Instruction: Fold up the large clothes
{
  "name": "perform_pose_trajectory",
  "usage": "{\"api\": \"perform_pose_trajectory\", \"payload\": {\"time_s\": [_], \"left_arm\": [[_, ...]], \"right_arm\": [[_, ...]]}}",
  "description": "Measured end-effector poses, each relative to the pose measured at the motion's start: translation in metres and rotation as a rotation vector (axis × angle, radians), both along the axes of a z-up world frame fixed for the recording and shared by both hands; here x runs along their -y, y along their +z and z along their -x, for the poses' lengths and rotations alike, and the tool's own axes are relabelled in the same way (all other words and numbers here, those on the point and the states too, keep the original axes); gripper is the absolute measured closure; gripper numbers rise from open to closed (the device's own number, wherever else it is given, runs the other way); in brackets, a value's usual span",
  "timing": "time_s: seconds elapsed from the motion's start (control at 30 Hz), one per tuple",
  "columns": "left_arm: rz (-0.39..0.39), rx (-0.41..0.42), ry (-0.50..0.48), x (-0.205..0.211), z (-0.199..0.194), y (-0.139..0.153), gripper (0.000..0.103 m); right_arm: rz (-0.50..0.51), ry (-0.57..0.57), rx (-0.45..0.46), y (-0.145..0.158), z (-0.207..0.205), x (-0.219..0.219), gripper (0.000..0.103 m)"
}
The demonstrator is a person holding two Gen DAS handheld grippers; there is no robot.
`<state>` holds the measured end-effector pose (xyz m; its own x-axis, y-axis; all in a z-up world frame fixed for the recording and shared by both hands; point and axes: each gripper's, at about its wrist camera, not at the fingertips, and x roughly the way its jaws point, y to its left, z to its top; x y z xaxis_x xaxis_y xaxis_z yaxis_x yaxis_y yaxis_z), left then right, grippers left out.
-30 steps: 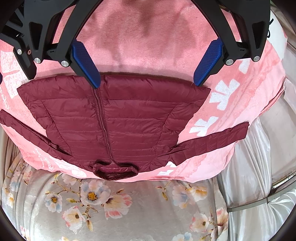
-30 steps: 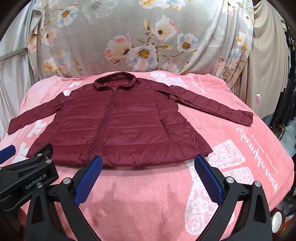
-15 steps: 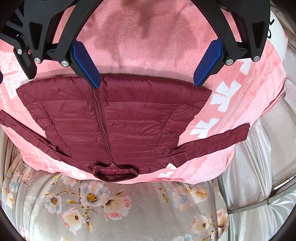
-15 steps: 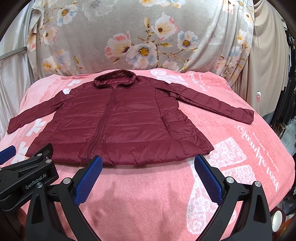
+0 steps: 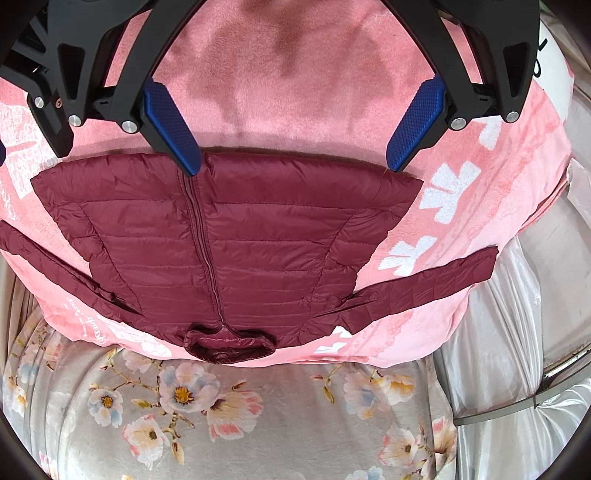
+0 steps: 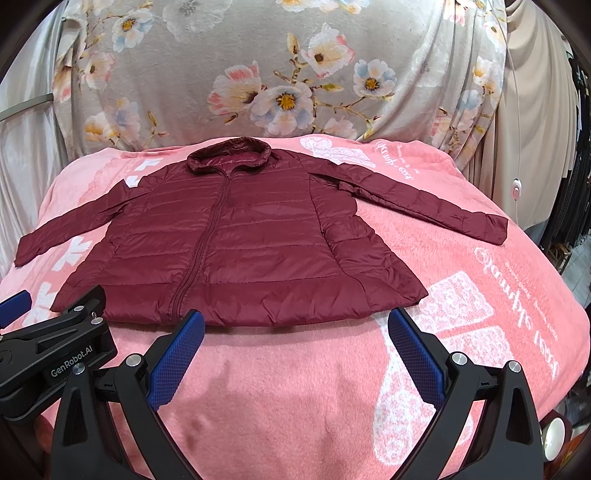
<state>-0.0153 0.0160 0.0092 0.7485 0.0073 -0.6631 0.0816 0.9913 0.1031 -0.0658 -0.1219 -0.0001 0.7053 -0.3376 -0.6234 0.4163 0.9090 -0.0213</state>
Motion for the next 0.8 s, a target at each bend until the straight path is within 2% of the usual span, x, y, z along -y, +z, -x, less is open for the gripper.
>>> {"api": "perform_pose_trajectory", "payload": {"time_s": [0.8], "left_arm": [[-0.004, -0.009, 0.001, -0.0013, 0.0001, -0.0073, 0.005]], "right_arm": [[-0.009, 0.000, -0.007, -0.0063, -0.0019, 0.0016, 0.005]]}}
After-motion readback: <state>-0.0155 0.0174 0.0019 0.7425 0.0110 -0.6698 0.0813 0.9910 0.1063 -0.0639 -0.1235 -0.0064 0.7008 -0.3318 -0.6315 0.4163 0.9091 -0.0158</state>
